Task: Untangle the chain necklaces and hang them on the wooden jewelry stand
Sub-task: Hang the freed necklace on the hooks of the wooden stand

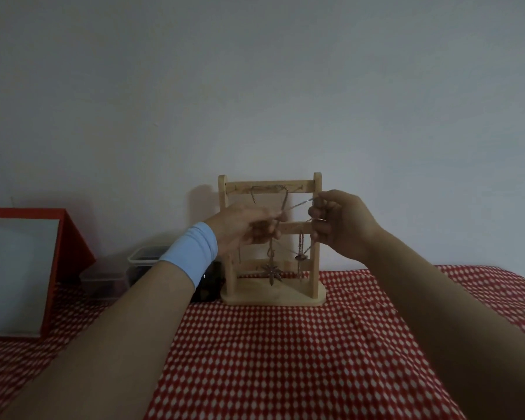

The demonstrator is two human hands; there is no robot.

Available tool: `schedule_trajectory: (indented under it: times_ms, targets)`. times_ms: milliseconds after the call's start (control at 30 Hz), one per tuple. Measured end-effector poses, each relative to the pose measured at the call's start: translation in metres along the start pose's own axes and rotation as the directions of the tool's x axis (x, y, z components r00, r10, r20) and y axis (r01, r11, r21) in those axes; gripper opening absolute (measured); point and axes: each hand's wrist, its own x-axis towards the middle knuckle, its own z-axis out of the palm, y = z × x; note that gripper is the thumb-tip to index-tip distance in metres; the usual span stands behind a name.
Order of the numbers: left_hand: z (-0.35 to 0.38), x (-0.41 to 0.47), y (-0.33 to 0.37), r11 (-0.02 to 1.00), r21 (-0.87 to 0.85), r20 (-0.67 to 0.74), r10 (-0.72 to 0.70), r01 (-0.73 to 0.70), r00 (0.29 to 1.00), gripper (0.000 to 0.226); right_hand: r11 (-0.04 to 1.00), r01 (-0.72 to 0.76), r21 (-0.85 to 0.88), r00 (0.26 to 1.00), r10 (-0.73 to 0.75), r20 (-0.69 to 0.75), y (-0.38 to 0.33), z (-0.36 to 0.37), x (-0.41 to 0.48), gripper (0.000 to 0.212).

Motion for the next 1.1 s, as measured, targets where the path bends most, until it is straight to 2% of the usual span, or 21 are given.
schedule_trajectory:
  times_ms: [67,100,200,267,333,400,500,600,700,800,1000,1100]
  targets:
    - [0.002,0.003,0.006,0.998,0.069,0.021,-0.017,0.016,1.000,0.015,1.000,0.019,0.013,0.999,-0.019,-0.026,0.004,-0.004,0.004,0.020]
    - [0.002,0.006,0.009,0.999,0.046,0.013,-0.014,0.013,1.000,0.018,0.999,0.036,-0.002,0.999,-0.036,-0.039,0.005,-0.006,0.007,0.019]
    - [0.002,0.016,0.015,0.985,-0.171,-0.107,0.009,-0.028,0.994,0.019,0.984,0.116,-0.136,0.983,-0.133,-0.123,0.004,-0.011,0.015,0.019]
    - [0.003,0.024,0.014,0.973,-0.218,-0.227,0.030,-0.081,0.973,0.014,0.952,0.175,-0.251,0.945,-0.235,-0.229,0.000,-0.007,0.018,0.020]
    - [0.006,0.033,0.011,0.979,-0.156,-0.372,0.063,-0.129,0.926,0.011,0.917,0.224,-0.330,0.880,-0.336,-0.335,-0.006,0.001,0.021,0.021]
    - [0.009,0.042,0.010,0.990,-0.015,-0.507,0.113,-0.140,0.854,0.014,0.883,0.259,-0.391,0.811,-0.419,-0.409,-0.010,0.007,0.025,0.021]
    - [0.015,0.053,0.015,0.986,0.126,-0.591,0.164,-0.110,0.790,0.019,0.837,0.233,-0.495,0.732,-0.486,-0.478,-0.014,0.008,0.032,0.025]
    - [0.019,0.058,0.019,0.986,0.153,-0.618,0.152,-0.071,0.771,0.023,0.810,0.168,-0.561,0.699,-0.499,-0.512,-0.012,0.005,0.037,0.024]
    - [0.023,0.055,0.014,0.974,0.225,-0.623,0.157,-0.017,0.766,0.023,0.768,0.106,-0.631,0.707,-0.505,-0.495,-0.002,0.003,0.036,0.027]
    - [0.028,0.050,0.000,0.981,0.195,-0.584,0.134,-0.021,0.801,0.023,0.742,0.087,-0.665,0.725,-0.505,-0.468,0.015,-0.001,0.031,0.026]
    - [0.038,0.044,-0.027,0.924,0.381,-0.440,0.166,0.016,0.883,0.012,0.701,0.066,-0.710,0.777,-0.483,-0.404,0.047,-0.003,0.016,0.006]
    - [0.046,0.043,-0.035,0.869,0.494,-0.388,0.181,0.039,0.904,0.014,0.676,0.045,-0.735,0.785,-0.479,-0.393,0.061,-0.006,0.013,0.009]
